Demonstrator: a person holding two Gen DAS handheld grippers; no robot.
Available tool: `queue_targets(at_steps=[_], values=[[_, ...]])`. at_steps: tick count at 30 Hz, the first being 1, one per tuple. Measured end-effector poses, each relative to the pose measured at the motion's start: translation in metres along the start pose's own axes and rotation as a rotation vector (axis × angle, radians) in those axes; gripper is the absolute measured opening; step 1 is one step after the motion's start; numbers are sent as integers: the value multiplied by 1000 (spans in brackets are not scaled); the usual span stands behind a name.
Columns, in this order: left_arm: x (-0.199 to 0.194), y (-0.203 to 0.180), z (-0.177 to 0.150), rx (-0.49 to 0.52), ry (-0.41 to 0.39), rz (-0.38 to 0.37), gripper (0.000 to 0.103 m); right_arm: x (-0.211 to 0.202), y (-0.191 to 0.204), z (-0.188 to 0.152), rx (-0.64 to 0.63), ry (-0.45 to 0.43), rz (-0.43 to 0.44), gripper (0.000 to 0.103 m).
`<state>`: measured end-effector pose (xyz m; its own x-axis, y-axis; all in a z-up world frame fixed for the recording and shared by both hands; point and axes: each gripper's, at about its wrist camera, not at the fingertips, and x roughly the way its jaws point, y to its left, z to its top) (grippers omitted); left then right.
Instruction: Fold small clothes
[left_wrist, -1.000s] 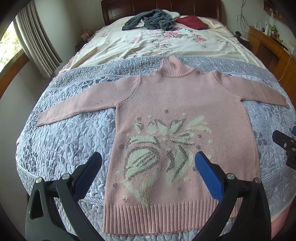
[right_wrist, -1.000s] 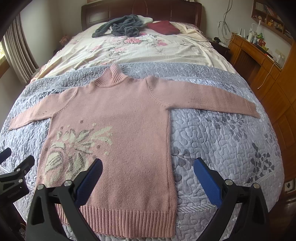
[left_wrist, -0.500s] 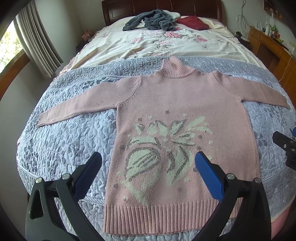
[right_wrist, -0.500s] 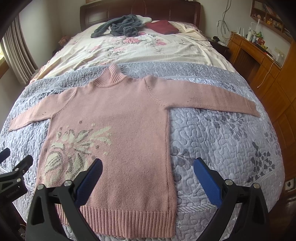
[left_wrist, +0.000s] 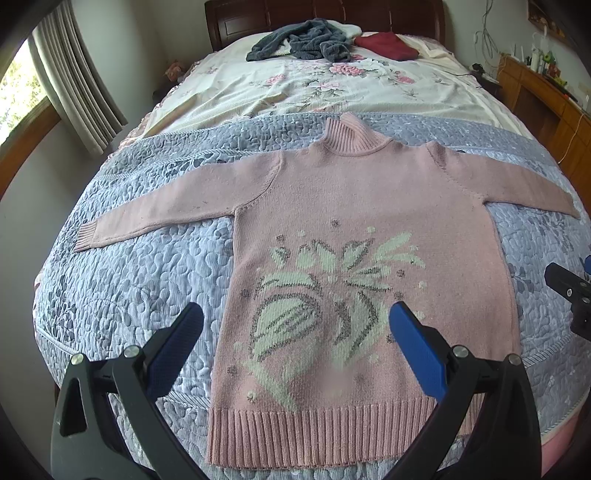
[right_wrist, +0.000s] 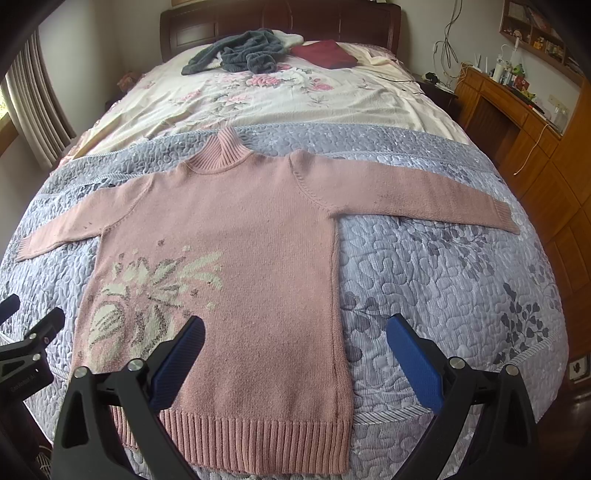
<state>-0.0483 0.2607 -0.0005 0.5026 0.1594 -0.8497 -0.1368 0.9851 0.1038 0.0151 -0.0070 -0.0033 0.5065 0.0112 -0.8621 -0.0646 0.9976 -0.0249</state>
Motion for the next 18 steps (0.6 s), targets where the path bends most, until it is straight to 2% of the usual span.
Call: queue_targets(at_steps=[13,18], values=[[1,0,2,-1,2,5,100,1,-3,3,2,-4,-4,99],[9,-1,4,2,9,-25,100,6,-10,5,15,-15,-4,99]])
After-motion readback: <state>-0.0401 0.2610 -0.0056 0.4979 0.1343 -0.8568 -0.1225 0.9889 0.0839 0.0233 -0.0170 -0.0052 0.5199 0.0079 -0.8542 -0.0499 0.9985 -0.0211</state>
